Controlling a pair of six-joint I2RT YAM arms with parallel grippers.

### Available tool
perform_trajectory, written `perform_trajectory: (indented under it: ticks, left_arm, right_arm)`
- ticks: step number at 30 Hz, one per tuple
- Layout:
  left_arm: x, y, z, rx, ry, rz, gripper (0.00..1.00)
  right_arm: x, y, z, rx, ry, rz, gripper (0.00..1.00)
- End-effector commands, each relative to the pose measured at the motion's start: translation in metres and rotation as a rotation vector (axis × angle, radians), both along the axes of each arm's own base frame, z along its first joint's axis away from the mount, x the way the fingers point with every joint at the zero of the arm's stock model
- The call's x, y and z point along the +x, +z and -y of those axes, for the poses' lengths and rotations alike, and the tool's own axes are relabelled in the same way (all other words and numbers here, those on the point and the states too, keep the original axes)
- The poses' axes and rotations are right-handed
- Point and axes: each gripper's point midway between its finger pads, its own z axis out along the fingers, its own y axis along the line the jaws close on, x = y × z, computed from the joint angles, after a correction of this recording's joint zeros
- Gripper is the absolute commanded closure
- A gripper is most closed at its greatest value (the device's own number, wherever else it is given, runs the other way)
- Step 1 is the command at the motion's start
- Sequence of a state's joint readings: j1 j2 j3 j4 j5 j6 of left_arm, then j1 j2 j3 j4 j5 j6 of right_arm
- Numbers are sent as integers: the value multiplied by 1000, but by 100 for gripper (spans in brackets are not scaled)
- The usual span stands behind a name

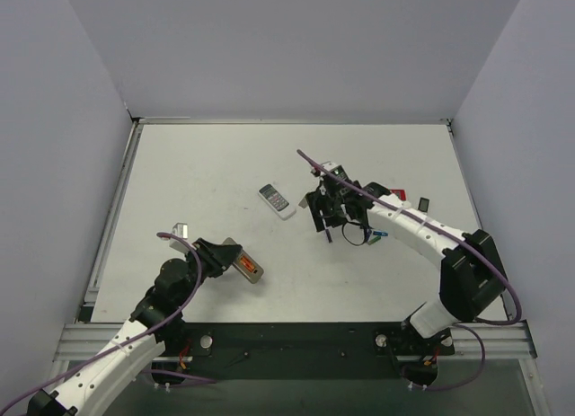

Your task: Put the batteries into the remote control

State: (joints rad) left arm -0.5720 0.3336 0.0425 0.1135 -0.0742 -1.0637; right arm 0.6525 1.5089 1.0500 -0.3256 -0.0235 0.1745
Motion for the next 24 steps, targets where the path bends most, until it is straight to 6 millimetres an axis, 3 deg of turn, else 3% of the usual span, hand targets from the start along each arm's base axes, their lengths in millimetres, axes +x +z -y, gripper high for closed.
perform_trajectory:
  ticks: [1,9,10,12,13,14,16,24]
  left_arm:
    - [6,23,-1,-26,16,64,100]
    - [5,24,0,-25,8,63,100]
    - [5,23,0,-25,7,59,100]
    - [5,22,1,-24,6,55,100]
    - [5,23,1,-27,4,56,100]
    - [5,22,1,-26,1,54,100]
    - [5,21,2,-27,1,53,100]
    - [4,19,3,-28,-7,47,100]
  right_arm:
    - [42,26,-2,12,-183,74,37]
    - [101,-5,-5,-44,-401,78,40]
    - [107,-16,-6,-56,-419,62,41]
    - [125,-14,-9,-44,-441,79,43]
    - [129,-26,-10,-61,-449,65,45]
    - [138,-21,-15,-41,-462,80,47]
    - [145,-34,-17,-48,-479,65,49]
    - [169,-50,-28,-21,-533,60,52]
